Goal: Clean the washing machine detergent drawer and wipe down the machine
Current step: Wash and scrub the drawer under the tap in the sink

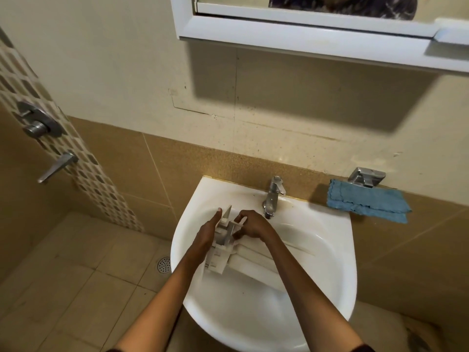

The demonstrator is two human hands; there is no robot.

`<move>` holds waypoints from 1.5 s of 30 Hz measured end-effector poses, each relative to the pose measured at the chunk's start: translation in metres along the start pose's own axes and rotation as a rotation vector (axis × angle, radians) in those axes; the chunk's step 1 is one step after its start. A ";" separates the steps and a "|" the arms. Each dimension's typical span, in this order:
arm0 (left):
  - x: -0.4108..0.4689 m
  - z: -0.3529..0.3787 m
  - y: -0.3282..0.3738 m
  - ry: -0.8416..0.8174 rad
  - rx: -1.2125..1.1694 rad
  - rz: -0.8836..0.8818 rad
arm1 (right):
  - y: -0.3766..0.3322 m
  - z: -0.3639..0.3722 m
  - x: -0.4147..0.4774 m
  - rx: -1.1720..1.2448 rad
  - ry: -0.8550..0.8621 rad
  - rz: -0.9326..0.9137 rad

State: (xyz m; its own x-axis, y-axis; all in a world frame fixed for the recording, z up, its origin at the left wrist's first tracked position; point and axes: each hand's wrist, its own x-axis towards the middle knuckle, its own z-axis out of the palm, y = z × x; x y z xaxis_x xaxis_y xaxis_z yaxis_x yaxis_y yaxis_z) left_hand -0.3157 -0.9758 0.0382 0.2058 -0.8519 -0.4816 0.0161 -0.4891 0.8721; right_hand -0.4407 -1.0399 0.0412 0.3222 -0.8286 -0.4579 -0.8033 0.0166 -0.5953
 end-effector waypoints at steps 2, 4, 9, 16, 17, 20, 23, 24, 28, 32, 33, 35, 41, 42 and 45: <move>0.004 0.000 0.002 -0.017 0.045 -0.025 | 0.009 0.000 0.001 0.098 0.089 -0.030; 0.008 0.002 0.002 0.007 0.178 -0.030 | 0.014 0.002 -0.001 0.156 0.132 -0.058; 0.014 0.005 0.004 0.095 0.290 0.006 | 0.020 0.001 -0.004 0.388 0.194 -0.122; 0.008 0.005 -0.004 0.088 0.260 0.078 | 0.060 -0.044 -0.014 0.866 0.325 0.301; 0.006 0.005 -0.005 0.085 0.288 0.098 | 0.068 -0.052 -0.013 0.931 0.381 0.345; 0.003 0.007 -0.008 0.094 0.334 0.122 | 0.080 -0.054 -0.003 1.238 0.377 0.445; 0.003 0.007 -0.009 0.094 0.350 0.122 | 0.081 -0.041 0.010 1.502 0.207 0.533; 0.004 0.007 -0.009 0.093 0.346 0.123 | 0.079 -0.040 0.014 1.528 0.170 0.552; 0.003 0.006 -0.008 0.087 0.336 0.117 | 0.073 -0.036 0.031 1.488 0.043 0.581; -0.004 0.007 -0.006 0.081 0.235 0.115 | 0.070 -0.027 0.041 1.521 -0.003 0.560; -0.007 0.008 -0.005 0.085 0.191 0.119 | 0.072 -0.025 0.043 1.528 0.010 0.562; -0.009 0.008 -0.003 0.093 0.137 0.131 | 0.080 -0.022 0.048 1.529 0.060 0.549; -0.004 0.008 -0.002 0.109 0.146 0.123 | 0.100 -0.016 0.032 1.540 0.211 0.375; -0.003 0.008 -0.003 0.106 0.147 0.118 | 0.101 -0.020 0.030 1.579 0.226 0.391; -0.003 0.008 -0.004 0.105 0.155 0.115 | 0.105 -0.028 0.030 1.898 0.246 0.482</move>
State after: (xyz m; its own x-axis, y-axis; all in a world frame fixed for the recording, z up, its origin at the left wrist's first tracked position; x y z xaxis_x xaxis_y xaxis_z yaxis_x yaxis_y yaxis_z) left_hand -0.3243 -0.9731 0.0355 0.2981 -0.8838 -0.3606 -0.1622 -0.4192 0.8933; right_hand -0.5293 -1.0788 -0.0172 0.0803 -0.6164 -0.7834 0.7433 0.5606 -0.3649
